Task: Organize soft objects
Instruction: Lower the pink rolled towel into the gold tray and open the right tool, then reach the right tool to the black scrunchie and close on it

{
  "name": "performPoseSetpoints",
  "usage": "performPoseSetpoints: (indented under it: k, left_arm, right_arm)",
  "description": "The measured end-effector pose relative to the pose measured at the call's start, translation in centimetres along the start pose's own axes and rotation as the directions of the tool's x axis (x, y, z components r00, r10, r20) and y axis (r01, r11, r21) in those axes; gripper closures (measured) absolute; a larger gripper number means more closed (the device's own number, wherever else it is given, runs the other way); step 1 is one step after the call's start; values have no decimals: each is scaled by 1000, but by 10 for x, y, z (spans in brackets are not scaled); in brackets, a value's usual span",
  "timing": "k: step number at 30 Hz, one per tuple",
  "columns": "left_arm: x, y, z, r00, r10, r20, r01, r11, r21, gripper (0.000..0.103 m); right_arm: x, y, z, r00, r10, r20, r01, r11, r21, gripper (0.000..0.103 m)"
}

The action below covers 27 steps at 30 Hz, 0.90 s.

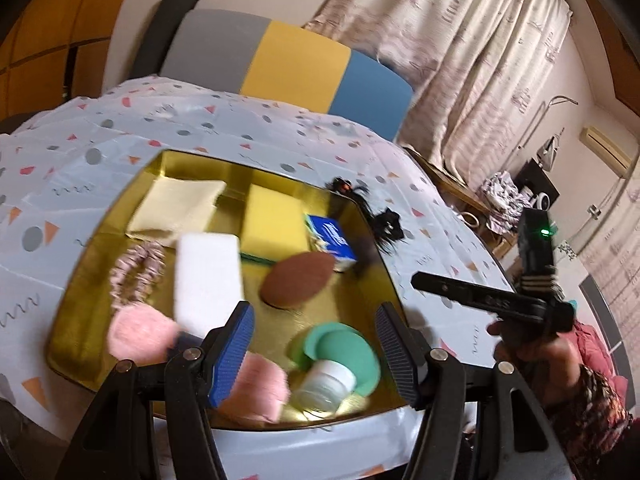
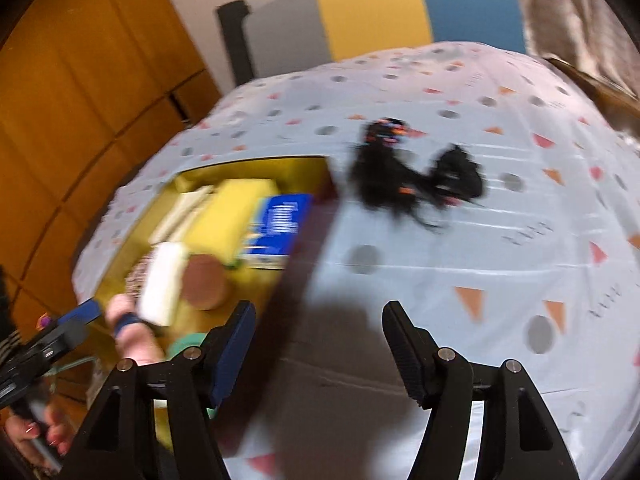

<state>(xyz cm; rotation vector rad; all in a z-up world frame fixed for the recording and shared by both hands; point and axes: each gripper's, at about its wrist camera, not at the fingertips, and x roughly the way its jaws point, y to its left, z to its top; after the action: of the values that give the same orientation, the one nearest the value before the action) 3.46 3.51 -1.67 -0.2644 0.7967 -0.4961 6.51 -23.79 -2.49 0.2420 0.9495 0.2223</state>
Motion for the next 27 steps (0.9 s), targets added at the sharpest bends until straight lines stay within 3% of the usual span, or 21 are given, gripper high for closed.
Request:
performPoseSetpoints:
  k: [8, 13, 17, 23, 25, 27]
  left_arm:
    - [9, -22, -3, 999, -35, -20, 35, 999, 9, 39]
    - [13, -29, -1, 999, -36, -27, 37, 999, 9, 39]
    - [16, -28, 0, 999, -32, -40, 32, 999, -3, 39]
    - [16, -23, 5, 999, -18, -40, 17, 1000, -24, 39]
    - [17, -21, 7, 999, -15, -41, 14, 999, -31, 39]
    - [20, -20, 9, 999, -13, -45, 11, 999, -41, 39]
  right_arm:
    - [11, -67, 28, 990, -135, 31, 130, 982, 133, 36]
    - [25, -90, 68, 973, -220, 72, 200, 955, 218, 25]
    - [50, -103, 103, 971, -231, 60, 205, 935, 290, 25]
    - [95, -121, 125, 974, -226, -10, 213, 904, 369, 25]
    - [103, -122, 126, 975, -222, -25, 215, 904, 370, 29]
    - [109, -122, 124, 977, -209, -37, 209, 910, 358, 44]
